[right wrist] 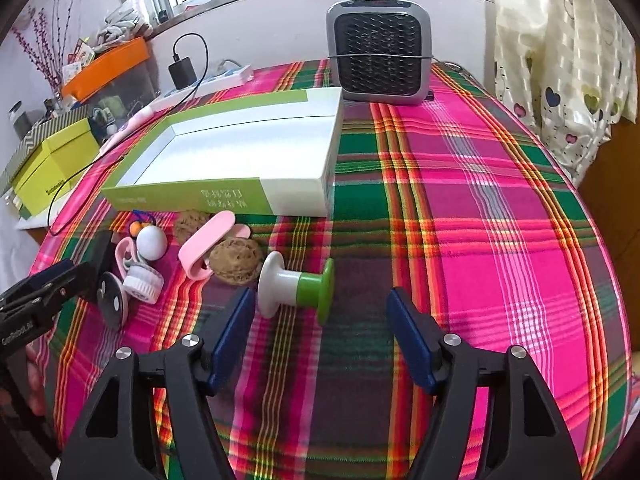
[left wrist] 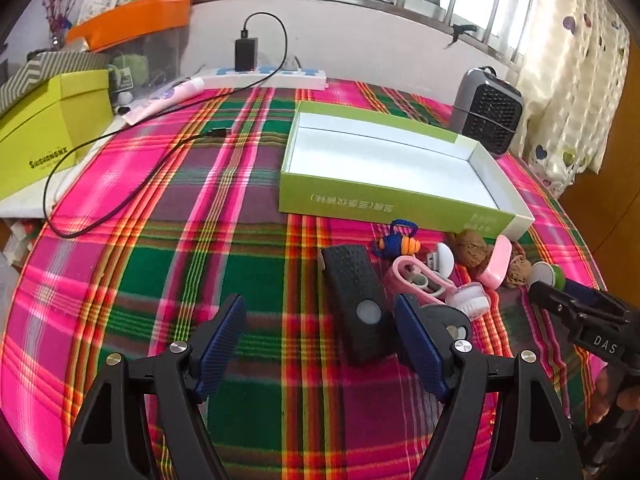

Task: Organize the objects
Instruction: 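Grasp the black rectangular remote with the left tool while the right tool grasps the green-and-white spool, then carry the remote with the left tool while the right tool carries the spool into the white box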

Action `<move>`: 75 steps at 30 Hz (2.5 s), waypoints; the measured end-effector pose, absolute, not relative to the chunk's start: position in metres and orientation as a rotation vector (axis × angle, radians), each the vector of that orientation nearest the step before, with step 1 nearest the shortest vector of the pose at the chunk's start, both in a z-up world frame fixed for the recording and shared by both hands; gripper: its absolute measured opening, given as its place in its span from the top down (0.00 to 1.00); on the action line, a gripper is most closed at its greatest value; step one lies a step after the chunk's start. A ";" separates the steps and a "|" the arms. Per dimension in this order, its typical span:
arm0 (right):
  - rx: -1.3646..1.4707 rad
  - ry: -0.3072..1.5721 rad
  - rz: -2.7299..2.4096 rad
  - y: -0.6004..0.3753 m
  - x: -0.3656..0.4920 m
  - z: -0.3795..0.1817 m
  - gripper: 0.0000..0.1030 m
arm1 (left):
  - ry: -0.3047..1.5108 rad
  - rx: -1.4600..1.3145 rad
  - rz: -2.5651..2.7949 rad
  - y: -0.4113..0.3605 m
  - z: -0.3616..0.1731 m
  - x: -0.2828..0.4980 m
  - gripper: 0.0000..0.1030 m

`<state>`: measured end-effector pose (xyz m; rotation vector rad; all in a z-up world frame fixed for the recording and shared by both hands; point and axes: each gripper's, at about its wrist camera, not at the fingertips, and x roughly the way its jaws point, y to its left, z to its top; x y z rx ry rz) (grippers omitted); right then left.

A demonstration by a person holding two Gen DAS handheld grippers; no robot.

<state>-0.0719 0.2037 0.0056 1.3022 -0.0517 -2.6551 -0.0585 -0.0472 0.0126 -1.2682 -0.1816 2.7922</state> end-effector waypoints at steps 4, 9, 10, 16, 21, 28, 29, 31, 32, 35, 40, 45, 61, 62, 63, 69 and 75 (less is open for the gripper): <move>1.305 -0.039 -2.662 0.203 -0.075 0.006 0.43 | -0.150 -1.301 2.791 -0.045 0.010 -0.065 0.29; 1.302 -0.034 -2.660 0.201 -0.076 0.006 0.53 | -0.134 -1.325 2.782 -0.045 0.006 -0.067 0.33; 1.303 -0.023 -2.662 0.200 -0.077 0.006 0.53 | -0.125 -1.325 2.787 -0.045 0.005 -0.067 0.35; 1.291 -0.014 -2.657 0.199 -0.076 0.006 0.60 | -0.105 -1.322 2.787 -0.044 0.003 -0.068 0.47; 1.287 -0.007 -2.656 0.199 -0.077 0.006 0.67 | -0.092 -1.319 2.777 -0.041 0.005 -0.068 0.60; 1.285 -0.009 -2.654 0.198 -0.076 0.007 0.67 | -0.080 -1.312 2.774 -0.039 0.006 -0.068 0.76; 1.285 -0.006 -2.652 0.198 -0.076 0.007 0.67 | -0.078 -1.312 2.775 -0.039 0.006 -0.068 0.76; 1.282 -0.004 -2.652 0.198 -0.076 0.007 0.67 | -0.079 -1.313 2.774 -0.039 0.007 -0.068 0.76; 1.282 -0.005 -2.651 0.198 -0.076 0.007 0.67 | -0.077 -1.312 2.774 -0.039 0.007 -0.068 0.76; 1.281 -0.002 -2.650 0.198 -0.075 0.007 0.67 | -0.072 -1.309 2.774 -0.039 0.008 -0.069 0.76; 1.280 0.004 -2.645 0.196 -0.075 0.007 0.67 | -0.071 -1.300 2.775 -0.038 0.011 -0.069 0.76; 1.255 0.001 -2.644 0.194 -0.075 0.015 0.67 | -0.085 -1.266 2.776 -0.039 0.021 -0.069 0.76; 1.154 0.042 -2.629 0.171 -0.106 0.052 0.67 | -0.090 -1.157 2.741 -0.031 0.055 -0.105 0.76; 1.153 0.045 -2.625 0.169 -0.111 0.052 0.67 | -0.085 -1.154 2.740 -0.030 0.057 -0.109 0.76; 1.155 0.047 -2.617 0.166 -0.116 0.053 0.67 | -0.078 -1.149 2.739 -0.028 0.057 -0.112 0.76; 1.176 0.062 -2.593 0.156 -0.145 0.052 0.67 | -0.079 -1.161 2.730 -0.028 0.056 -0.141 0.76; 1.233 0.054 -2.573 0.150 -0.178 0.042 0.67 | -0.078 -1.191 2.717 -0.025 0.048 -0.170 0.76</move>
